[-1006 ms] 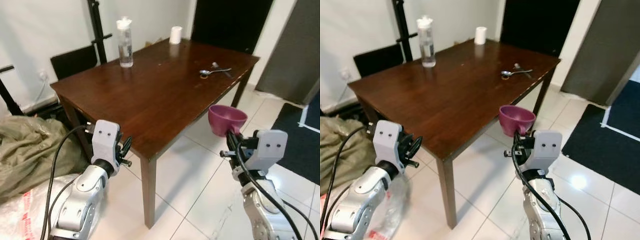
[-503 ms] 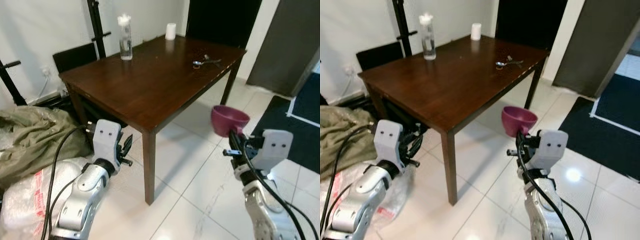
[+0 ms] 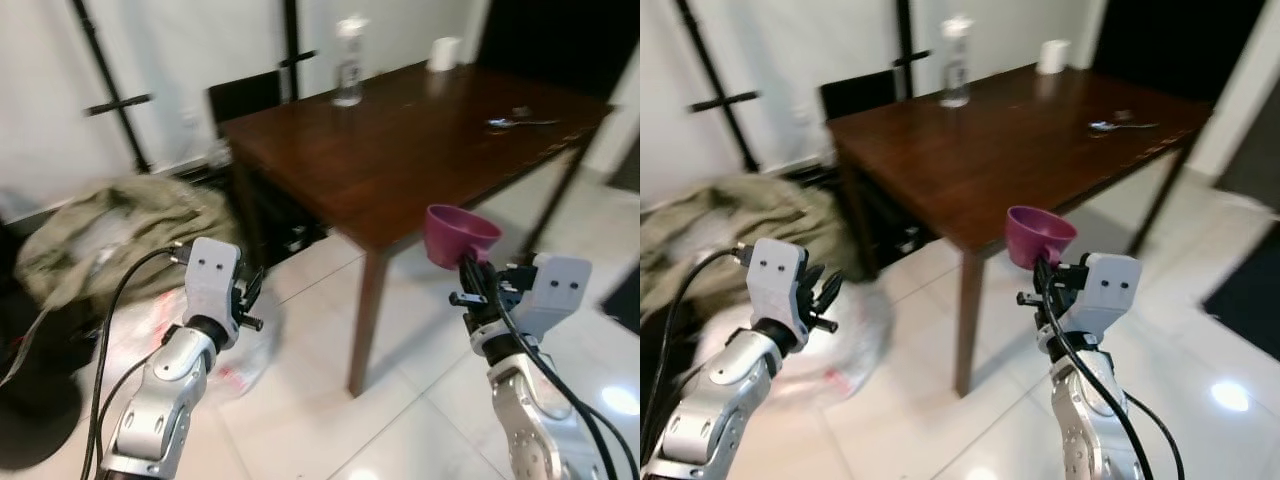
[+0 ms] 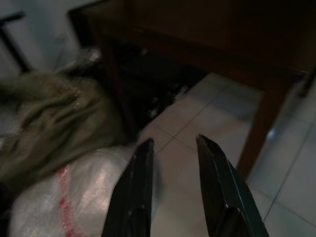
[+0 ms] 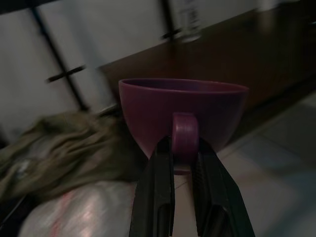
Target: Setting the table
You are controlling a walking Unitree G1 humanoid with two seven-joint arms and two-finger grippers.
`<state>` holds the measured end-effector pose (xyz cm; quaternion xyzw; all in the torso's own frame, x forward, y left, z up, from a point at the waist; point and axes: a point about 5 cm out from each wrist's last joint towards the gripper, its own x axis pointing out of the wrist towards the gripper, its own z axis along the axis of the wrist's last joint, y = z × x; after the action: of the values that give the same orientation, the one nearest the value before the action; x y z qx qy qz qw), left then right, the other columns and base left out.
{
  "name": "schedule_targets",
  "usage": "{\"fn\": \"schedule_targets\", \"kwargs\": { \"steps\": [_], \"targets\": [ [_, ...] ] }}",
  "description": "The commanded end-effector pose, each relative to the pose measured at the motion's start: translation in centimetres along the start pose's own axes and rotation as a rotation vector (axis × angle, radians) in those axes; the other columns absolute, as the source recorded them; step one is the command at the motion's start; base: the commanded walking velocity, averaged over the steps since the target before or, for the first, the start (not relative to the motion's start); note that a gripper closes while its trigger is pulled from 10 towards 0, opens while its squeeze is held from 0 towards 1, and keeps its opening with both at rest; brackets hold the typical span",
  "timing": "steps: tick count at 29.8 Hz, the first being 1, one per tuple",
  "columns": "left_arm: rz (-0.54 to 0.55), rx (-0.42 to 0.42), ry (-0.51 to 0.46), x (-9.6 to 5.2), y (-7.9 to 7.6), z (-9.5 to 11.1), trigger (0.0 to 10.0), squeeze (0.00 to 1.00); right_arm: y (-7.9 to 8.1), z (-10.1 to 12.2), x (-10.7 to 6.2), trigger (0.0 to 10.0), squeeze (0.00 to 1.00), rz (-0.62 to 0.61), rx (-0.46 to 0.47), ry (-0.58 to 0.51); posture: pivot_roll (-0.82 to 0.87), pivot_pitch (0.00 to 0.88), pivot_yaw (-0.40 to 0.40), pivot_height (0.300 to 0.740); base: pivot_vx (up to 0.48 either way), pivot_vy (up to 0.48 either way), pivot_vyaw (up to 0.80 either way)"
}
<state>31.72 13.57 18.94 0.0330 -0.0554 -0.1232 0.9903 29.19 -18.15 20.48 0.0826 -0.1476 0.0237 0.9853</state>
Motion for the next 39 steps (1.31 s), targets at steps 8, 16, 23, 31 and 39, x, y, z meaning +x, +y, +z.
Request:
{"fn": "schedule_targets", "kwargs": {
  "steps": [8, 16, 23, 31, 39],
  "targets": [
    [0.015, 0.035, 0.064, -0.4, 0.0, -1.3, 10.0, 0.00, 0.8, -0.3, -0.4, 10.0, 0.00, 0.075, 0.040, 0.017, -0.02, 0.102, 0.090, 0.740, 0.000, 0.000, 0.79],
    [0.022, 0.025, 0.070, -0.7, -0.1, -1.6, 10.0, 0.00, 1.3, -0.4, -0.4, 10.0, 0.00, 0.109, 0.052, 0.025, -0.01, 0.096, 0.091, 0.740, 0.000, 0.000, 0.79],
    [0.038, 0.025, 0.073, -0.6, 0.0, -1.6, 10.0, 0.00, 1.5, -0.5, -0.4, 10.0, 0.00, 0.125, 0.056, 0.028, -0.01, 0.087, 0.091, 0.740, 0.000, 0.000, 0.79],
    [0.048, 0.037, 0.087, -0.5, 0.1, -1.7, 10.0, 0.00, 1.5, -0.6, -0.4, 10.0, 0.00, 0.131, 0.056, 0.029, -0.01, 0.082, 0.091, 0.740, 0.000, 0.000, 0.79],
    [0.063, 0.038, 0.092, -0.4, 0.3, -1.7, 10.0, 0.00, 1.6, -0.6, -0.3, 10.0, 0.00, 0.133, 0.056, 0.029, 0.00, 0.079, 0.093, 0.740, 0.000, 0.000, 0.79]
  ]
}}
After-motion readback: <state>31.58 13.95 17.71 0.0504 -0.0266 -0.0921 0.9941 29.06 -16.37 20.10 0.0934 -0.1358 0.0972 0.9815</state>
